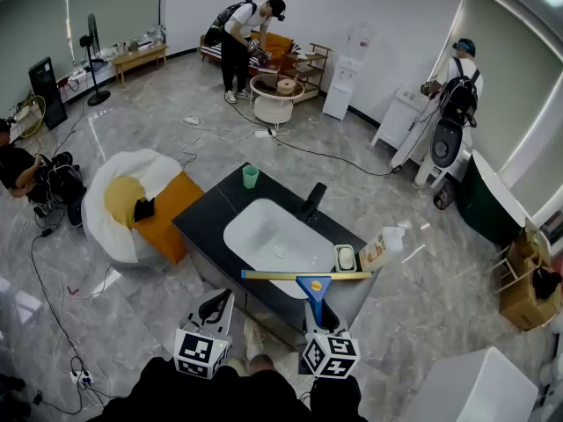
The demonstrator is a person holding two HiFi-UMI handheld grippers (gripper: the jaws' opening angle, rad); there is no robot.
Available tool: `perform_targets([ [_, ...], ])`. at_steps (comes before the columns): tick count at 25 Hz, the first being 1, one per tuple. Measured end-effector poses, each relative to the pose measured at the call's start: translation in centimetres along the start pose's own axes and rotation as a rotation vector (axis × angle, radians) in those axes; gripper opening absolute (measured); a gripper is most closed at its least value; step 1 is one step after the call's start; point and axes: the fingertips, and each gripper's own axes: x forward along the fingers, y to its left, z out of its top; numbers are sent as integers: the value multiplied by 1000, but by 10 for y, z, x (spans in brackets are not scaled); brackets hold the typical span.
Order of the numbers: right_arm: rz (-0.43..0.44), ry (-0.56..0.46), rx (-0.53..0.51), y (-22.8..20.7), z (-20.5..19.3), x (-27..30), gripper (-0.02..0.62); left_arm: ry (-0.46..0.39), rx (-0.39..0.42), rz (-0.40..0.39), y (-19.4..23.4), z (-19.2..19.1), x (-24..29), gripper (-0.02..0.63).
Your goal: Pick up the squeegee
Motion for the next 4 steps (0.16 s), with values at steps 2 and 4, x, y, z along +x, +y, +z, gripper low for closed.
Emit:
perform_targets([
  [2, 1, 0, 0, 0, 0, 0, 152, 0, 0, 0, 0, 0, 0, 25],
  [4, 1, -1, 0, 0, 1, 0, 152, 0, -1, 0, 0, 0, 0, 25],
])
